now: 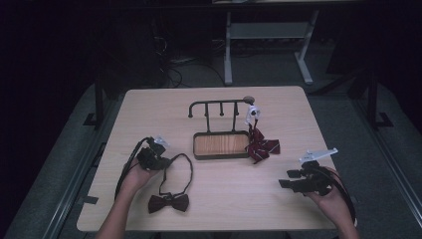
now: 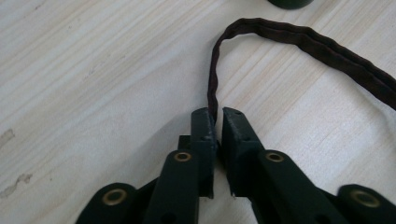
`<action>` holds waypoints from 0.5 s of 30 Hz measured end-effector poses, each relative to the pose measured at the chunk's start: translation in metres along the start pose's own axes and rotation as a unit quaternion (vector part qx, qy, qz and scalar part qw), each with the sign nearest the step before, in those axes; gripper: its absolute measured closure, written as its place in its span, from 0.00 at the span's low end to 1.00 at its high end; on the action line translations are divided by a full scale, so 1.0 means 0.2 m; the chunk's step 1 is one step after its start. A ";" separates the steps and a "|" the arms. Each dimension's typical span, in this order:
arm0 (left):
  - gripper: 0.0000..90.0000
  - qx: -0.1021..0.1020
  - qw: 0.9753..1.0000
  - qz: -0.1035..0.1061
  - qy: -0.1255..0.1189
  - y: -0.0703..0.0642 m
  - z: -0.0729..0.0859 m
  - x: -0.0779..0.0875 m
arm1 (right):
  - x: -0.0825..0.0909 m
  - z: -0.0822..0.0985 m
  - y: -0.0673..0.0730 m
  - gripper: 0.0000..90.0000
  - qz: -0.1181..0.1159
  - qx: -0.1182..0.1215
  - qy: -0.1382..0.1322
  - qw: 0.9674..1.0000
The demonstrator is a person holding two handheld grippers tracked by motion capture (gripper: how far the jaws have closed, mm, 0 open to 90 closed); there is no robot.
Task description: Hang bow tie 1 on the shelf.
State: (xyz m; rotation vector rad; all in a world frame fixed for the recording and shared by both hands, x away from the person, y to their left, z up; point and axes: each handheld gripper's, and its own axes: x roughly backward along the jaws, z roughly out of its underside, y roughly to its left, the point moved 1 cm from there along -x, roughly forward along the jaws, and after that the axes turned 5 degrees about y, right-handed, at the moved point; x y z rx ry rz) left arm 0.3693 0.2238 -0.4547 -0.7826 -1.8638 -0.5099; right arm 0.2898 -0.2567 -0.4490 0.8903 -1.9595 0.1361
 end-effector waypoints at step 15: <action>1.00 -0.017 1.000 0.012 0.006 -0.02 0.00 0.03 | 0.00 0.01 -0.02 0.48 0.002 -0.006 -0.013 1.000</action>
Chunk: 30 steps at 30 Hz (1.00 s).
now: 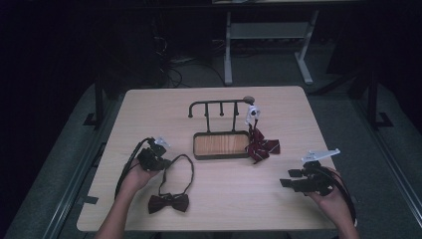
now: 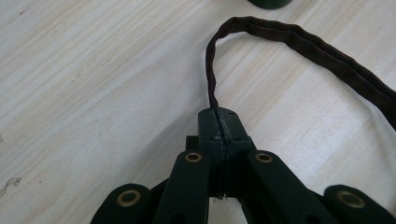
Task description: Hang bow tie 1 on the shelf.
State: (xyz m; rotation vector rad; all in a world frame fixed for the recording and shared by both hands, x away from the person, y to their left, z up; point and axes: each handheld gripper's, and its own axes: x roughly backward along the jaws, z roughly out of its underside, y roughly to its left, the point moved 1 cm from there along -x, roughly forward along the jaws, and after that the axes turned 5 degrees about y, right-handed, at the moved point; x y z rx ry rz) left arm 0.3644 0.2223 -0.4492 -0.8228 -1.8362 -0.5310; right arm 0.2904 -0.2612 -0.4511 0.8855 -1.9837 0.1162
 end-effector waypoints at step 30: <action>1.00 -0.050 0.998 0.022 -0.026 -0.10 -0.07 0.22 | 0.01 0.02 -0.02 0.48 -0.004 -0.009 -0.003 1.000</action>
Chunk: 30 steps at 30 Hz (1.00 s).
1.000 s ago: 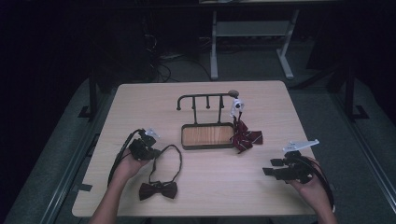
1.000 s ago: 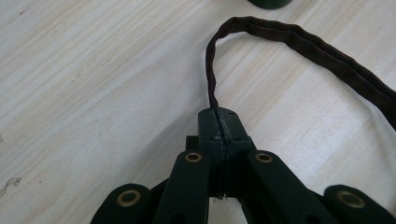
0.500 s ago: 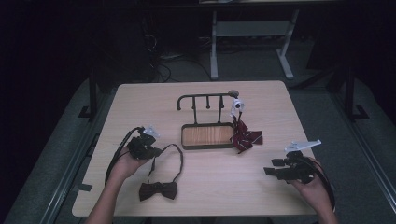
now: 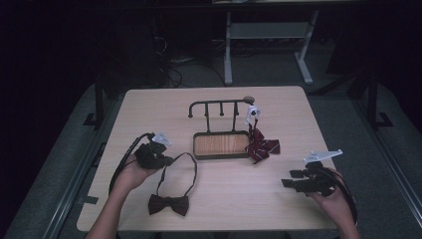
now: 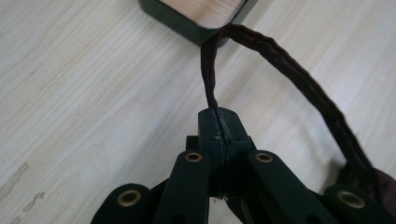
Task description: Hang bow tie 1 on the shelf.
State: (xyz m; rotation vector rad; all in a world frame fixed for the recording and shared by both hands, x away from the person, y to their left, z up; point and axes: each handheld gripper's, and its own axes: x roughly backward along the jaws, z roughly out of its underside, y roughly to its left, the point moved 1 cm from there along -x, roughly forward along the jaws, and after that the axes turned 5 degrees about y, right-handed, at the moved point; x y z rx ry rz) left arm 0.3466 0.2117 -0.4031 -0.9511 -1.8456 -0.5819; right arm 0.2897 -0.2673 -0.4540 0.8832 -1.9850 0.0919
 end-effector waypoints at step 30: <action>1.00 -0.033 0.999 0.023 -0.014 -0.05 -0.06 0.18 | 0.00 0.01 0.00 0.48 -0.002 0.002 0.000 1.000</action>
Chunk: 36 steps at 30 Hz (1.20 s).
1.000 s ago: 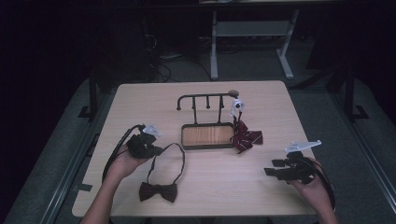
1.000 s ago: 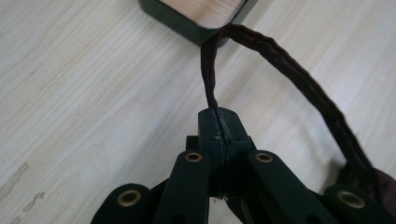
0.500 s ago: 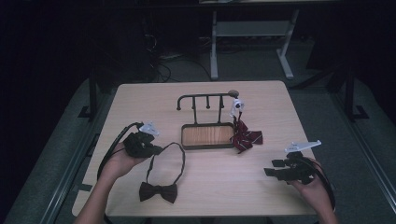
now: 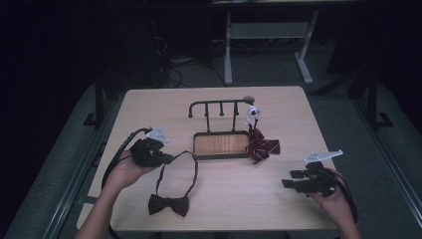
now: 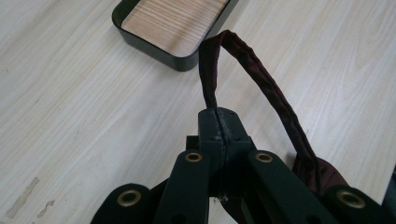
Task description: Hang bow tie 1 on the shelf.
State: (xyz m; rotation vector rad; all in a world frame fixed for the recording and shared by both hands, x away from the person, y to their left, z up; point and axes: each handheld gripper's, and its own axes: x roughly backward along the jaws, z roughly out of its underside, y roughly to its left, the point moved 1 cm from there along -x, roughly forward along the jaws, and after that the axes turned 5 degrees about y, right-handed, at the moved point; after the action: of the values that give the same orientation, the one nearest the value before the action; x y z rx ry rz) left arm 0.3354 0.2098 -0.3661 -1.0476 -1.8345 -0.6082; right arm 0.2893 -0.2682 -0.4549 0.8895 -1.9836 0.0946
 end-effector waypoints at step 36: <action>1.00 -0.038 0.999 -0.007 -0.009 -0.05 -0.10 0.21 | -0.01 0.01 -0.02 0.48 0.002 -0.008 0.004 1.000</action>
State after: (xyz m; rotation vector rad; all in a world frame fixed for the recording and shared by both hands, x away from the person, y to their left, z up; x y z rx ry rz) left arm 0.3269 0.2063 -0.3194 -1.0953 -1.8481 -0.6833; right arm 0.2901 -0.2707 -0.4586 0.8738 -1.9755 0.0850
